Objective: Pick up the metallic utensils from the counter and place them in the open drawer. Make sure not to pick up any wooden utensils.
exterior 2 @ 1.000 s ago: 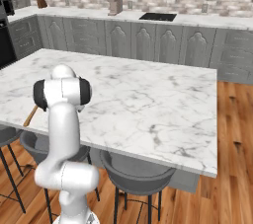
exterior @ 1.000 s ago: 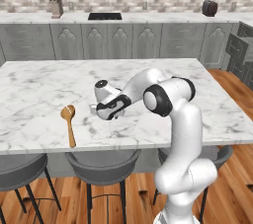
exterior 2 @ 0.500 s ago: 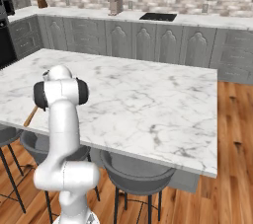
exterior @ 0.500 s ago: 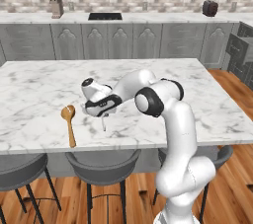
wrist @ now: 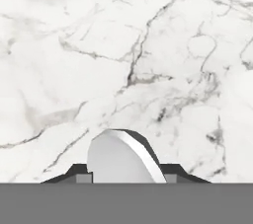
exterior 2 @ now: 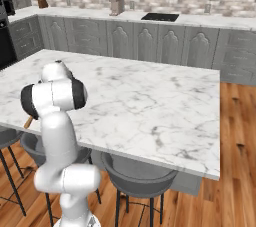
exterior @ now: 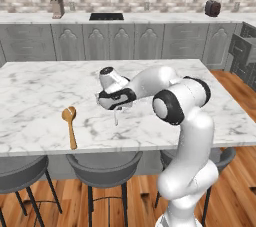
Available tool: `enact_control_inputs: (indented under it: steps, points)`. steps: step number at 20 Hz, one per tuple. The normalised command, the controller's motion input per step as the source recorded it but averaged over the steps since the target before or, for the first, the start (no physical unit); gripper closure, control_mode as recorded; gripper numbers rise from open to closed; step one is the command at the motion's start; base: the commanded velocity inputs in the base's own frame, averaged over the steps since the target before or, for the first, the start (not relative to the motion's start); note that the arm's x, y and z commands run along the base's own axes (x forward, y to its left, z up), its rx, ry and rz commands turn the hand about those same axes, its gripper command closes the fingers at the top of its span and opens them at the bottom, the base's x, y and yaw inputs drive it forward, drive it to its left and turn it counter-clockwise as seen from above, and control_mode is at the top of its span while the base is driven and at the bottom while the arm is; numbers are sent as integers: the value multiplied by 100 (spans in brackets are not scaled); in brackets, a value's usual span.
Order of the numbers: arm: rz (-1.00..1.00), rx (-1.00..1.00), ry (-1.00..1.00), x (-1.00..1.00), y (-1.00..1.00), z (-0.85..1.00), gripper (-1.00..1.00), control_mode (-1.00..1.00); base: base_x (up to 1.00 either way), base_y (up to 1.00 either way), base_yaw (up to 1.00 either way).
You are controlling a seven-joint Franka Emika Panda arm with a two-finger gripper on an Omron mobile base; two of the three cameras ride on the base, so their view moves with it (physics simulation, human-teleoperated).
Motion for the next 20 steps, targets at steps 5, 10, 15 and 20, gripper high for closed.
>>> enact_control_inputs:
  steps: [5,10,15,20]
  points:
    - [-9,27,-40,-100,-100,100,100,-100,0,0,0]
    - [-15,25,-37,-93,-99,100,100,-100,0,0,0]
    - [-17,13,-14,-47,-55,60,100,100,-33,-40,-13]
    - [0,0,0,0,0,0,100,100,-58,-100,-33]
